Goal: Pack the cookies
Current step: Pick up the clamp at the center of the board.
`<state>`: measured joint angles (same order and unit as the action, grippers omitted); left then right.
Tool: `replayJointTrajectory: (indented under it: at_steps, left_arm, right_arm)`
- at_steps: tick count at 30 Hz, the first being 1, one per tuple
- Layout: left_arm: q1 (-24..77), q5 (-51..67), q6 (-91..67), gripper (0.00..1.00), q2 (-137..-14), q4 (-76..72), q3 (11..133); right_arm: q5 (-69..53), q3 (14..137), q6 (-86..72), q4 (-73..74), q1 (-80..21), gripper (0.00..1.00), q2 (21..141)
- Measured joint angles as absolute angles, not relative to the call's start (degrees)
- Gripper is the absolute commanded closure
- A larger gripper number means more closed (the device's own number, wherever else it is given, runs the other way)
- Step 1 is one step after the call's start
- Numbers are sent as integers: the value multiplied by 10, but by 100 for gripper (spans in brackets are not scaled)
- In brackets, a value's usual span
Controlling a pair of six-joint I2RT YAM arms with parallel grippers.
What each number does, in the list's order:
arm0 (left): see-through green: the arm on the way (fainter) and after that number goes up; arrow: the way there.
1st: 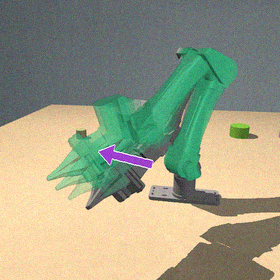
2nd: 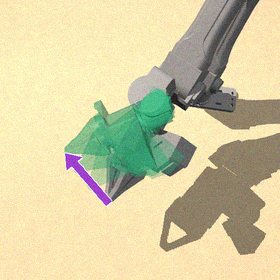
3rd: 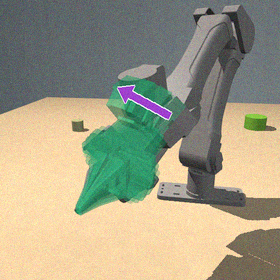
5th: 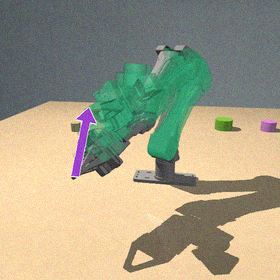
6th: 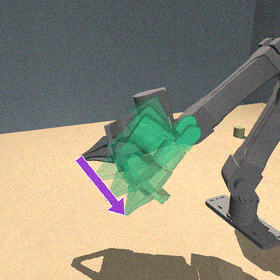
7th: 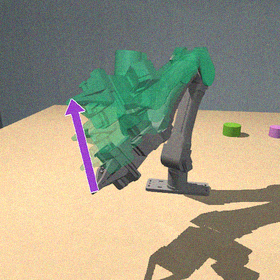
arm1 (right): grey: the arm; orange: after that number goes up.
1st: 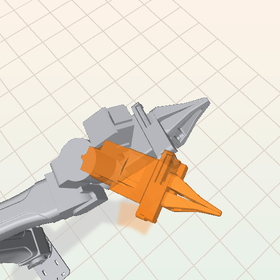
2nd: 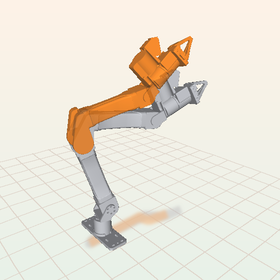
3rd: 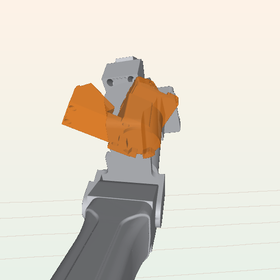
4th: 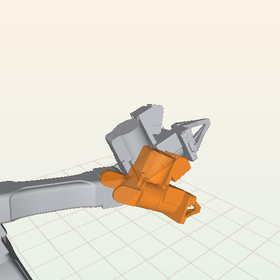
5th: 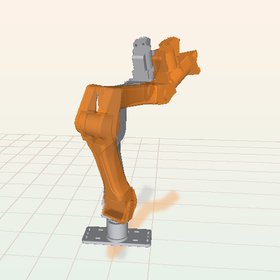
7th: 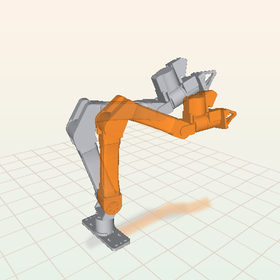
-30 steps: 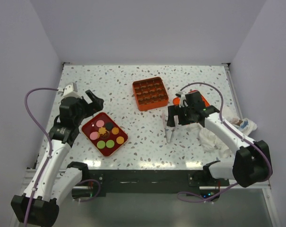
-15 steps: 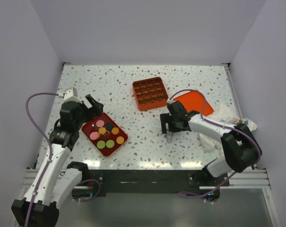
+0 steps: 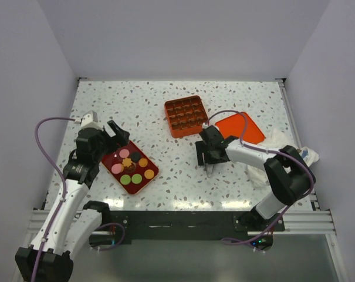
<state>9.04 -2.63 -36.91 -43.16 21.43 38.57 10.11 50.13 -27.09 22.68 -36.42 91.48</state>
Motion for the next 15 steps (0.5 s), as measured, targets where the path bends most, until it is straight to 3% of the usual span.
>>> replayJointTrajectory:
  at_steps: [15]
  left_arm:
    - [90,-30,-371,0,-419,213,385]
  right_arm:
    - [132,517,-288,222,-368,33,935]
